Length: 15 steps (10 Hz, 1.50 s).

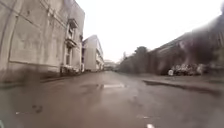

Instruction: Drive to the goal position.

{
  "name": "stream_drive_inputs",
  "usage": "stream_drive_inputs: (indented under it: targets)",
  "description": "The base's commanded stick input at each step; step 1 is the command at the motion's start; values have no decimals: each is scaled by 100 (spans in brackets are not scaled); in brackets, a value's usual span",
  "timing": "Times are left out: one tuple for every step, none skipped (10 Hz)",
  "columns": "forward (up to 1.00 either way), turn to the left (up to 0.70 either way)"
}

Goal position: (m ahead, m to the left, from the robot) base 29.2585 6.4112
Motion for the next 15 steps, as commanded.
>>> stream_drive_inputs:
  targets:
    - [50, 8]
    - [50, 8]
    - [50, 8]
    - [50, 8]
    - [50, 8]
    - [50, 8]
    - [50, 8]
    - [50, 8]
    - [50, 8]
    - [50, 8]
    - [50, 8]
    - [50, 8]
    - [50, 8]
    - [50, 8]
    - [50, 8]
